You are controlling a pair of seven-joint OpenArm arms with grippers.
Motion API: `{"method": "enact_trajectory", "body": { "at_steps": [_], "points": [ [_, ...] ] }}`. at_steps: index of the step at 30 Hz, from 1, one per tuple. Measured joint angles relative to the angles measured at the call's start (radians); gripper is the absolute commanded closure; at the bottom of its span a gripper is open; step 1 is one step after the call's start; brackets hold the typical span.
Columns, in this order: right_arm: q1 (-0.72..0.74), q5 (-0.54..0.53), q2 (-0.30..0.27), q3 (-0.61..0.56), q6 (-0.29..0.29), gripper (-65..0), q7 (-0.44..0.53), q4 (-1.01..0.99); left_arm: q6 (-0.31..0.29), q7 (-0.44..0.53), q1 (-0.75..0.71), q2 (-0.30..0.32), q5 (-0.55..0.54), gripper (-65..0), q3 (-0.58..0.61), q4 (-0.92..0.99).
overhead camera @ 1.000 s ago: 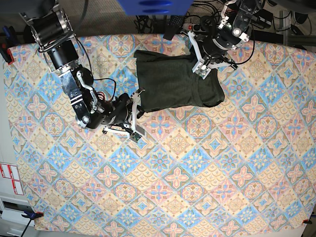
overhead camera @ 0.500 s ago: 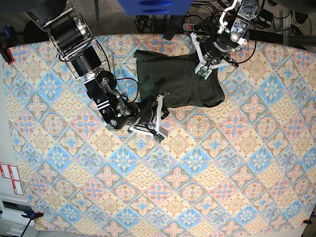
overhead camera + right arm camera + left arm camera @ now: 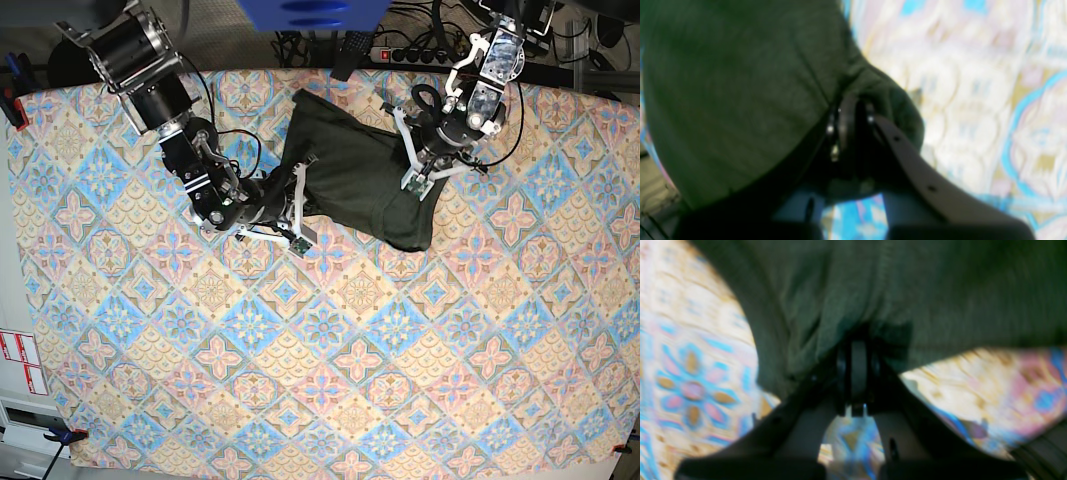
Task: Fold the T-shirt properly
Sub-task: 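Lift the bundle with both grippers and fold it over onto itself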
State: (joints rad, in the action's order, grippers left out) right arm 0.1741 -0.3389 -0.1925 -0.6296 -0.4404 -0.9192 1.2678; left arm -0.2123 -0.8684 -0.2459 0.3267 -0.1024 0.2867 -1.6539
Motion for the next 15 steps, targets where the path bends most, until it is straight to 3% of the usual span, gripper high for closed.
{"method": "enact_trajectory", "body": {
  "at_steps": [8,15],
  "points": [
    [-0.118,0.010,-0.090,0.005,0.000,-1.5,-0.038,0.164,0.005,0.008,0.151,-0.055,0.008,0.0,0.013,0.124],
    [-0.197,0.022,-0.142,0.004,0.000,-1.5,-0.063,0.284,0.006,0.006,0.300,-0.148,0.016,0.0,0.108,0.253]
  ]
}}
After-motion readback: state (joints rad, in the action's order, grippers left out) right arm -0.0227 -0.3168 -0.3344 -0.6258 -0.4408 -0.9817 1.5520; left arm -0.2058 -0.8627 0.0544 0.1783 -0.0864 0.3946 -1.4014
